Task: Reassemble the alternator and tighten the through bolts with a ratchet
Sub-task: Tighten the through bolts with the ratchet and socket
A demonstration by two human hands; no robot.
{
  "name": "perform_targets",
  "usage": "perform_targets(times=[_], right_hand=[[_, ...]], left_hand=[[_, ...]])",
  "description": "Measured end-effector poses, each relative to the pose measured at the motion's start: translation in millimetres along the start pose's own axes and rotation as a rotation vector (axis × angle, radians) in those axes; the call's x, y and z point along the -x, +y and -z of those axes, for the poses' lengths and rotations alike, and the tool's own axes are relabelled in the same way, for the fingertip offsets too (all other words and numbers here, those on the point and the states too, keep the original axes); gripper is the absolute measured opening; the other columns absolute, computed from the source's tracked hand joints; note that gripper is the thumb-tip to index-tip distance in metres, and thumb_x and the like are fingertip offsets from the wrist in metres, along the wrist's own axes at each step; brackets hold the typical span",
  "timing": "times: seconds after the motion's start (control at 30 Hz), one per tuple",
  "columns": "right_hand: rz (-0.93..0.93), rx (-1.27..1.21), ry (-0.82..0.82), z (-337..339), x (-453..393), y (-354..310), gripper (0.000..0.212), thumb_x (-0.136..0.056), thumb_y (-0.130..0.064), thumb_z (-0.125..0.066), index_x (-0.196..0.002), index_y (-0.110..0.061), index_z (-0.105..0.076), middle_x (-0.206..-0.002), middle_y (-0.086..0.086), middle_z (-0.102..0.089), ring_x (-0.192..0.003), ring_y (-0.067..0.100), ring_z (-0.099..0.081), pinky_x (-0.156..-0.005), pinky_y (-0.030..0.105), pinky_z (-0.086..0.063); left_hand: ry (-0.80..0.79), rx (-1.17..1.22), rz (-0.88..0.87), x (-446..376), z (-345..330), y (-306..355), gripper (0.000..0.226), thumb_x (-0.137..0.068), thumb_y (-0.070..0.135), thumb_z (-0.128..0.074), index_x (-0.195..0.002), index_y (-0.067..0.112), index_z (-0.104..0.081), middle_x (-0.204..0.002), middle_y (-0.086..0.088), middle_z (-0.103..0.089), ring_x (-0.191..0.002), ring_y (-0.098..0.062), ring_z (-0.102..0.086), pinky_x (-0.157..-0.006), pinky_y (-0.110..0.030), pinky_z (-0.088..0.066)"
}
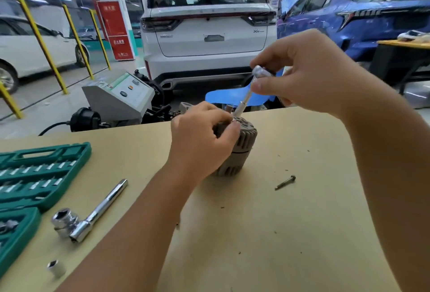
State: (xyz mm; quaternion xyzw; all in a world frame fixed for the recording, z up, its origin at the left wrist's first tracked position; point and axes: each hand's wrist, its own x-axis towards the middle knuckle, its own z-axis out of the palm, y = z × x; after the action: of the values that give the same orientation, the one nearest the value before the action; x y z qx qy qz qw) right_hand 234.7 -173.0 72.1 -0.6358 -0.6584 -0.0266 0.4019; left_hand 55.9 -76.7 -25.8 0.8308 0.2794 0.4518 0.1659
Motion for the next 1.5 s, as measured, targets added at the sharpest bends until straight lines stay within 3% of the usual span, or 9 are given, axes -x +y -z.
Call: perform_targets(times=[0.1, 0.27, 0.47, 0.57, 0.73, 0.87, 1.03, 1.37, 1.5], right_hand=[[0.007, 0.082, -0.009, -6, -1, 6, 0.029, -0.085, -0.029, -0.082, -0.113, -0.024, -0.074, -0.094, -0.007, -0.074, -0.058, -0.011, -0.060, -0.060, 0.016, -0.050], [0.060, 0.058, -0.080, -4, 11, 4, 0.030, -0.084, -0.025, -0.082, -0.112, -0.021, -0.075, -0.092, -0.008, -0.074, -0.061, -0.013, -0.061, -0.061, 0.006, -0.047], [0.133, 0.061, -0.238, -4, 24, -11, 0.031, -0.080, -0.029, -0.083, -0.109, -0.026, -0.074, -0.092, -0.017, -0.071, -0.064, -0.021, -0.059, -0.063, -0.001, -0.041], [0.129, 0.032, -0.317, -2, 30, -17, 0.034, -0.076, -0.029, -0.087, -0.108, -0.026, -0.075, -0.093, -0.014, -0.072, -0.064, -0.018, -0.061, -0.059, 0.000, -0.042], [0.140, 0.078, -0.314, -7, 32, -23, 0.036, -0.075, -0.031, -0.089, -0.108, -0.026, -0.076, -0.091, -0.018, -0.069, -0.066, -0.019, -0.060, -0.059, 0.001, -0.042], [0.151, 0.104, -0.308, -10, 32, -26, 0.034, -0.074, -0.034, -0.088, -0.106, -0.029, -0.077, -0.083, -0.021, -0.067, -0.068, -0.018, -0.060, -0.062, 0.002, -0.042], [0.137, 0.031, -0.251, -1, 32, -25, 0.033, -0.073, -0.035, -0.085, -0.103, -0.027, -0.077, -0.086, -0.016, -0.070, -0.066, -0.017, -0.061, -0.060, 0.000, -0.041], [0.106, 0.024, -0.318, 0, 33, -28, 0.032, -0.074, -0.031, -0.089, -0.104, -0.027, -0.077, -0.088, -0.015, -0.071, -0.063, -0.016, -0.062, -0.057, 0.001, -0.042], [0.054, 0.029, -0.324, 1, 36, -34, 0.036, -0.071, -0.037, -0.090, -0.103, -0.030, -0.076, -0.092, -0.014, -0.072, -0.052, 0.000, -0.066, -0.043, 0.010, -0.044]], left_hand=[[0.013, 0.067, -0.024, -1, -5, -5, 0.021, -0.085, 0.043, -0.072, -0.093, 0.027, -0.082, -0.090, 0.014, -0.066, -0.095, -0.017, -0.062, -0.091, -0.058, -0.049], [0.066, 0.171, -0.036, 11, -7, -9, 0.023, -0.079, 0.040, -0.086, -0.092, 0.022, -0.083, -0.091, 0.008, -0.070, -0.099, -0.015, -0.061, -0.091, -0.052, -0.049], [0.211, 0.071, -0.069, 46, -15, 1, 0.027, -0.072, 0.039, -0.089, -0.077, 0.015, -0.079, -0.080, 0.006, -0.065, -0.085, -0.021, -0.059, -0.081, -0.056, -0.049], [0.235, 0.073, -0.087, 62, -11, -6, 0.029, -0.074, 0.044, -0.087, -0.079, 0.017, -0.079, -0.081, 0.006, -0.065, -0.087, -0.023, -0.060, -0.078, -0.055, -0.050], [0.222, 0.070, -0.086, 67, -5, -13, 0.033, -0.074, 0.050, -0.085, -0.079, 0.017, -0.079, -0.084, 0.005, -0.066, -0.091, -0.025, -0.061, -0.082, -0.061, -0.048], [0.176, 0.111, -0.135, 58, -7, -13, 0.034, -0.073, 0.044, -0.088, -0.082, 0.012, -0.080, -0.091, 0.005, -0.071, -0.094, -0.025, -0.065, -0.085, -0.061, -0.050], [0.184, 0.153, -0.148, 52, -10, -15, 0.023, -0.074, 0.030, -0.090, -0.081, 0.011, -0.080, -0.093, 0.003, -0.074, -0.099, -0.023, -0.068, -0.088, -0.058, -0.052], [0.176, 0.130, -0.145, 57, -9, -14, 0.027, -0.080, 0.039, -0.083, -0.087, 0.013, -0.081, -0.094, 0.005, -0.073, -0.101, -0.021, -0.066, -0.089, -0.057, -0.051], [0.178, 0.104, -0.148, 57, -9, -12, 0.025, -0.083, 0.042, -0.079, -0.088, 0.017, -0.080, -0.092, 0.010, -0.070, -0.100, -0.019, -0.064, -0.088, -0.061, -0.048]])
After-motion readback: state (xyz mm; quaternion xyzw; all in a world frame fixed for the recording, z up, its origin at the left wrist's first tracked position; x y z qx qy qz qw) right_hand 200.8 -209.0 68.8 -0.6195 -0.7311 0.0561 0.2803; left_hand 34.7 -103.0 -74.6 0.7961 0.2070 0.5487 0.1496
